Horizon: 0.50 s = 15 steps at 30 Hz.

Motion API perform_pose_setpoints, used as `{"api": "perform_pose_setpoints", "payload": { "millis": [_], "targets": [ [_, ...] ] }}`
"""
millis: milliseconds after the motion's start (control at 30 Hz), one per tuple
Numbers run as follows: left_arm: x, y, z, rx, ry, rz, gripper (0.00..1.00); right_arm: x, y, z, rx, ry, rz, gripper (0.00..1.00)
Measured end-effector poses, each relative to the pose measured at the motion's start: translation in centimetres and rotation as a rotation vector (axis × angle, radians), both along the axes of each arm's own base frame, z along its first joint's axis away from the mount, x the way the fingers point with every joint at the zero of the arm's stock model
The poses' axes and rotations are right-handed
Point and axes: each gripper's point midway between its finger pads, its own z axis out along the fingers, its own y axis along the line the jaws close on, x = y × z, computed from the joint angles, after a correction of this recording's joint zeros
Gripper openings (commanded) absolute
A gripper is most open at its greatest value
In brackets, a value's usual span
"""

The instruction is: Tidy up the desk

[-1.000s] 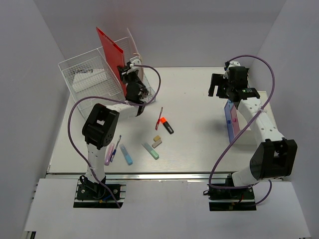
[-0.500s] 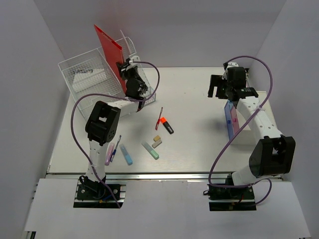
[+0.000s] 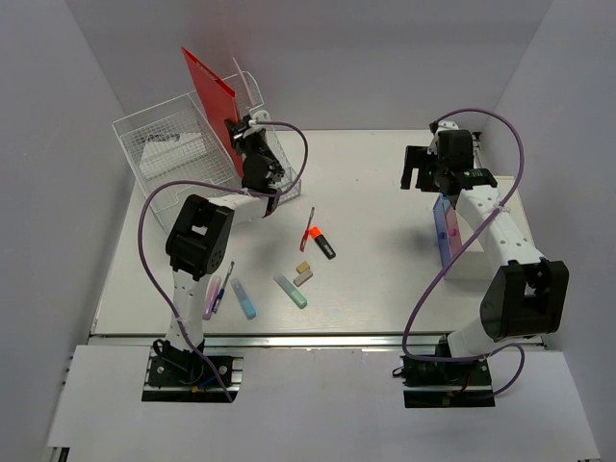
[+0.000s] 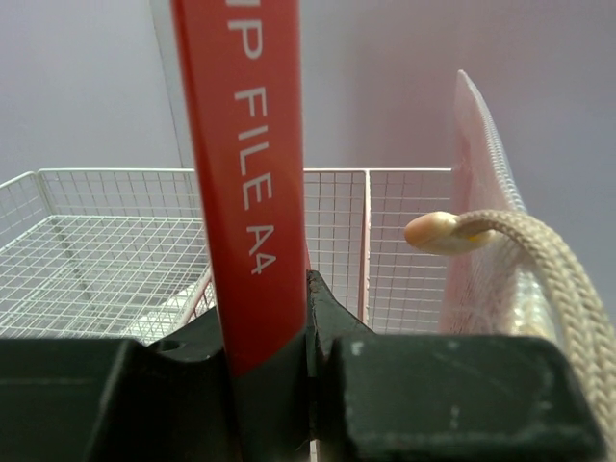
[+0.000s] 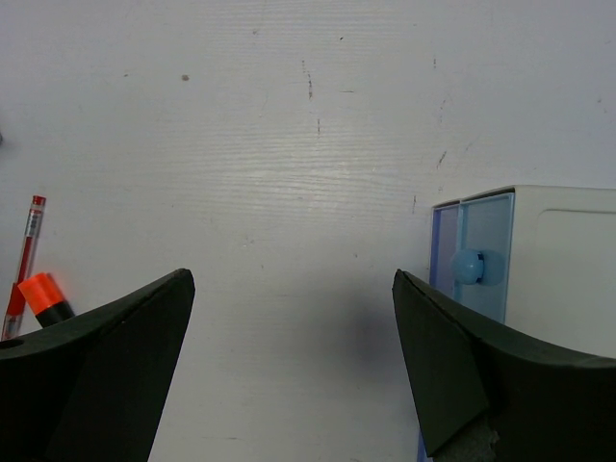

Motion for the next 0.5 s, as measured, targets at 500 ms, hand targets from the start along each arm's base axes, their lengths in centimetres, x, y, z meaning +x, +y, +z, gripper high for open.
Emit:
{"api": "perform_pose_setpoints", "payload": {
  "millis": [500],
  "targets": [
    [-0.9,1.2,-0.6,-0.04,-0.068,-0.012,0.0,0.0,-0.1,0.0,-0.004,0.0,0.0,0.89]
  ]
}}
